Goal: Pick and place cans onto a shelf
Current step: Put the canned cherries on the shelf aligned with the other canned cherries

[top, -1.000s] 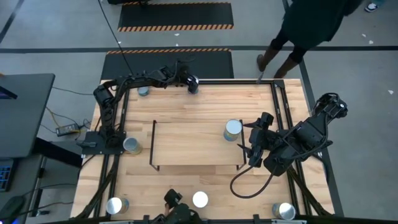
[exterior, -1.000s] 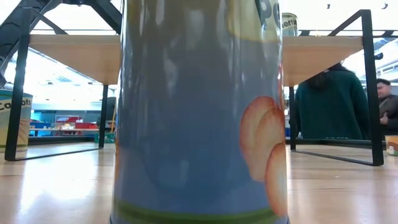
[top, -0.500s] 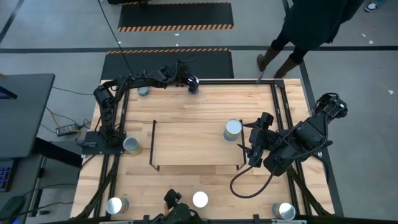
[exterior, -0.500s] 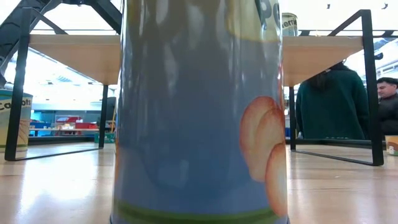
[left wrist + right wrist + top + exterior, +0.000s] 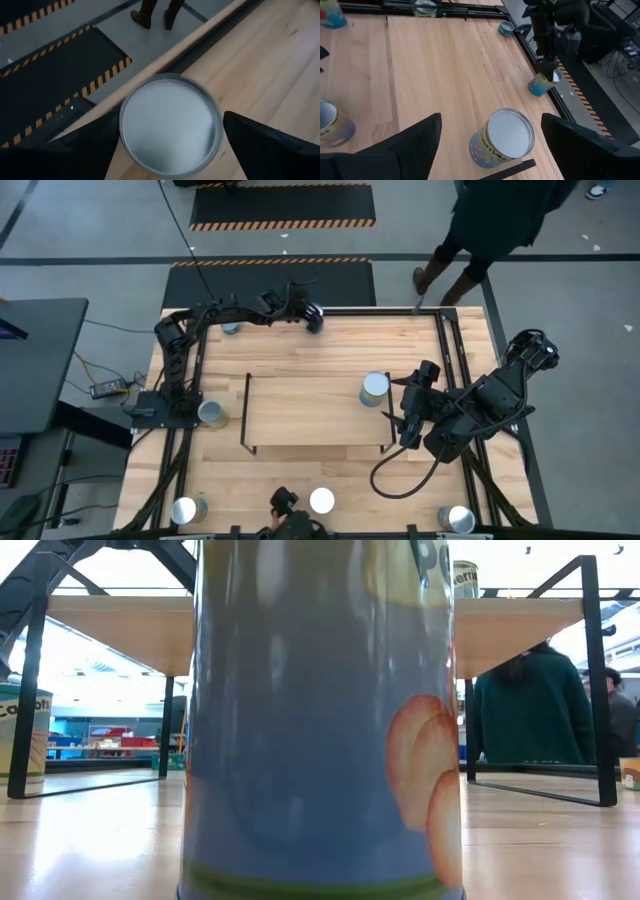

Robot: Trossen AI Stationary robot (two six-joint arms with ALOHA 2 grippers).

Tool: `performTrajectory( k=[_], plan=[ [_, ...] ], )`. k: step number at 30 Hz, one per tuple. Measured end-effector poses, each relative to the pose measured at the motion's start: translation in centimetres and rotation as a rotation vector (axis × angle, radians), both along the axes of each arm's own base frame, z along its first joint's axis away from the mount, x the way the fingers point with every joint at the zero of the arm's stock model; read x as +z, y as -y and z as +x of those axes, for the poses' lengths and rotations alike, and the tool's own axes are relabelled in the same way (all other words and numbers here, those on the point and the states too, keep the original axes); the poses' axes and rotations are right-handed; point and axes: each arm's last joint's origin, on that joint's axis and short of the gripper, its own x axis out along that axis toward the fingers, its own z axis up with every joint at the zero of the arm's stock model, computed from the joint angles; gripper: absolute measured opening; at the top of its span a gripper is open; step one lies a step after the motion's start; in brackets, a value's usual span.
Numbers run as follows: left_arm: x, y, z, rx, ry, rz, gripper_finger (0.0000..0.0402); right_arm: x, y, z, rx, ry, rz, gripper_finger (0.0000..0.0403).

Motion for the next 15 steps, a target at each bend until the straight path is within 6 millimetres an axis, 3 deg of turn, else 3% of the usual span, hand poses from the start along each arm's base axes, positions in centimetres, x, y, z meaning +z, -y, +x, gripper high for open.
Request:
performTrajectory(
  k=[6,15],
  plan=[
    [-1.6,-0.3,0.4,0.005,-0.016,-0.009,0.0358,0.0,0.0,0.0,0.008,-0.009,0.014,0.035],
    [-1.4,-0.5,0.5,0.011,0.001,0.025,0.0352,0.0,0.0,0.0,0.008,-0.01,0.013,0.035]
  ],
)
